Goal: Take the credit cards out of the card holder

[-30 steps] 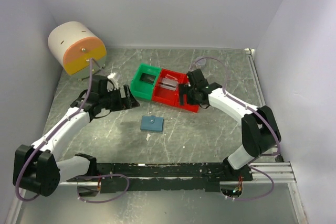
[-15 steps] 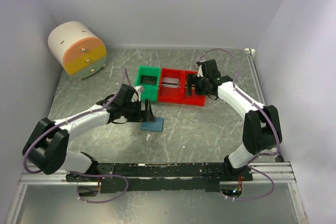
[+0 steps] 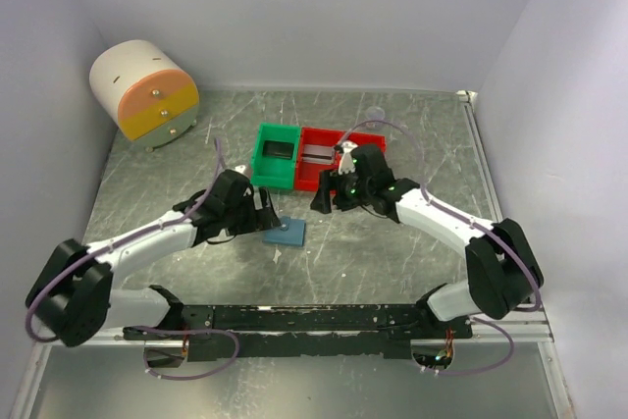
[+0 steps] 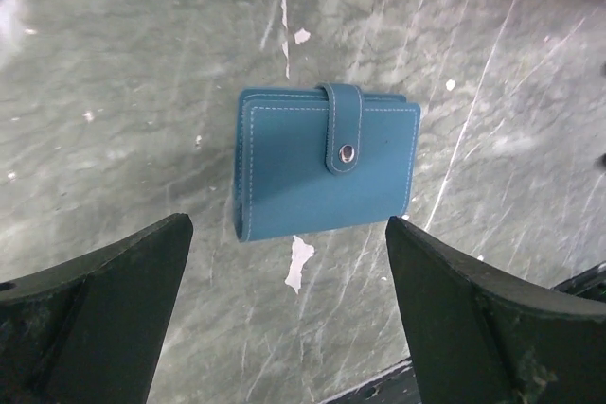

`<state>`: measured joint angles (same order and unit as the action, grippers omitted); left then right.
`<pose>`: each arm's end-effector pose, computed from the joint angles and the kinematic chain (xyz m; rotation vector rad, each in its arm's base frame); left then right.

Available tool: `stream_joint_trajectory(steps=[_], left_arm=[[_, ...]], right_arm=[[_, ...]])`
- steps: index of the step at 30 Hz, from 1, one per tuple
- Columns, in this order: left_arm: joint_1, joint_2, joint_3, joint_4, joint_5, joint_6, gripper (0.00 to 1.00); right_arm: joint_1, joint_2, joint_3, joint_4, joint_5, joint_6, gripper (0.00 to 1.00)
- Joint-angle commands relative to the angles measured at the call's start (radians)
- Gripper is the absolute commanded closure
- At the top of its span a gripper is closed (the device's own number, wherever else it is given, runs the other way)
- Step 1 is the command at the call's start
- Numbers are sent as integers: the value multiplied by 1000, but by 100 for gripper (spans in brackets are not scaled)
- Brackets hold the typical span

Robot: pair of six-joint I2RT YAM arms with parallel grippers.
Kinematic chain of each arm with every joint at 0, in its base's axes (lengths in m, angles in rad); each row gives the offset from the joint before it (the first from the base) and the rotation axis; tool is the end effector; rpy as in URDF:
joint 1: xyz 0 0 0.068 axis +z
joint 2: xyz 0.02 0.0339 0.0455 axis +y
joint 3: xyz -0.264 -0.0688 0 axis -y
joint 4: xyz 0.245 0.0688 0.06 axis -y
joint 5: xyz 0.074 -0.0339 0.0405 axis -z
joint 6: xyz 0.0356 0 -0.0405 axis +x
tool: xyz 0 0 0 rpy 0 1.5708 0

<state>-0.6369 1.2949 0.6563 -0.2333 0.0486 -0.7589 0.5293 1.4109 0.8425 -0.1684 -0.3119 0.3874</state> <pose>0.2008 -0.1507 0.1858 -0.1335 2.5572 -0.6473 0.2505 0.1592 0.2203 -0.3372 2.3845 0.8096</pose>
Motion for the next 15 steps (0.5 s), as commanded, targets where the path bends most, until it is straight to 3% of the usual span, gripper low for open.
stream_joint_trajectory(steps=[1, 6, 10, 15], left_arm=[[-7, -143, -41, -26, -175, -76, 4], [-5, -284, -75, -82, -261, -97, 4], [-5, -323, -70, -128, -278, -91, 4], [-5, -346, -70, -115, -267, -70, 4]], right_arm=[[80, 40, 10, 97, 22, 3, 29], [113, 131, 78, 34, 143, 42, 29], [112, 224, 151, -95, 289, 86, 30], [111, 246, 152, -127, 376, 71, 29]])
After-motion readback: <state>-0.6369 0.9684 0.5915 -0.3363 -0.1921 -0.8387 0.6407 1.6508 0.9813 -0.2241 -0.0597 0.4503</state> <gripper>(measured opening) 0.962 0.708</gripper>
